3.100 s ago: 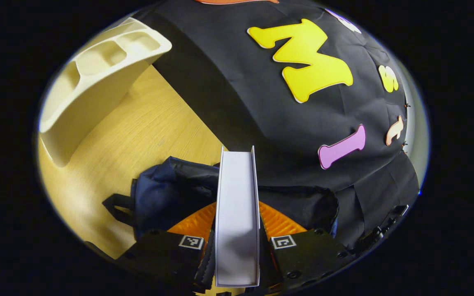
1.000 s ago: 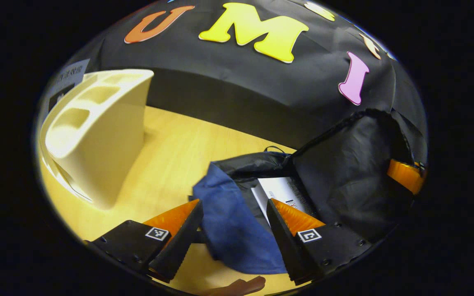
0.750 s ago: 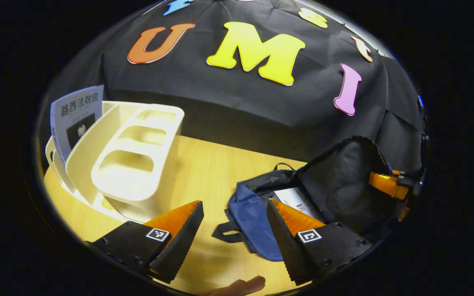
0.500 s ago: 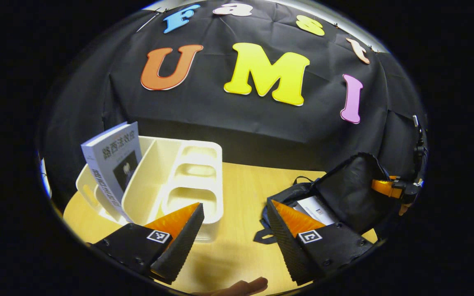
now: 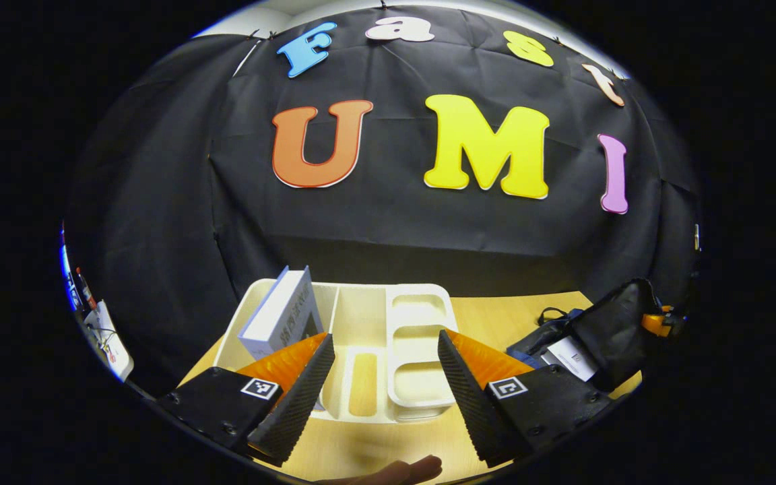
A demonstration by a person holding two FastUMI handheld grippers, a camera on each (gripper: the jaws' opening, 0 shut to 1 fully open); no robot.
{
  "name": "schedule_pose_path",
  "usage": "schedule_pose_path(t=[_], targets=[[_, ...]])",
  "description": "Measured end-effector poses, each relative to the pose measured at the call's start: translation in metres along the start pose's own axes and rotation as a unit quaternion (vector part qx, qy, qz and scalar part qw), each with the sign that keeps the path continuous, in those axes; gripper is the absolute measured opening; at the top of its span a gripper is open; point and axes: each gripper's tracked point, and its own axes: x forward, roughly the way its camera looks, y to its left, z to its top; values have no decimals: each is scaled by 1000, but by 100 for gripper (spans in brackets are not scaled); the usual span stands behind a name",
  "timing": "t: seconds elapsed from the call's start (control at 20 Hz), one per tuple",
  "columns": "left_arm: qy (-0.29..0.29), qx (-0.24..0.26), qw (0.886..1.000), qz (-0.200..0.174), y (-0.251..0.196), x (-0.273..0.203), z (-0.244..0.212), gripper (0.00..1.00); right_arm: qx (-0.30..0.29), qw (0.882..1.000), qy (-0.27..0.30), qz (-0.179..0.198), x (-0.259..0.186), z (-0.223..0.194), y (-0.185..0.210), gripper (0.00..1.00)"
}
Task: Open the schoolbag, grab two books from the bookshelf and put them into the schoolbag.
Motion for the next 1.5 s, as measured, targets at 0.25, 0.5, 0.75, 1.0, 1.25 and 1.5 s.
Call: schedule_pose_path(t=[0.25, 0.5, 0.75, 1.0, 1.25, 1.5], targets=[[22, 11, 999, 35, 54, 26, 36, 96, -4, 1000, -4, 3, -1, -3, 6, 8], [86, 49, 992, 72, 97, 66, 36, 95, -5, 1000, -1, 11, 6, -9, 10, 8], [201, 44, 977, 64, 114, 97, -9, 94, -12, 1000, 1, 16, 9, -16, 14, 8], [272, 52, 958, 70, 112, 94, -21, 91, -29, 999, 1, 19, 12, -23, 21, 8], [317, 49, 944, 73, 121, 94, -39, 76, -30, 999, 6, 20, 13, -30, 22, 8], [329, 20, 943, 47, 106, 95, -42, 52, -25, 999, 7, 21, 13, -34, 22, 8]])
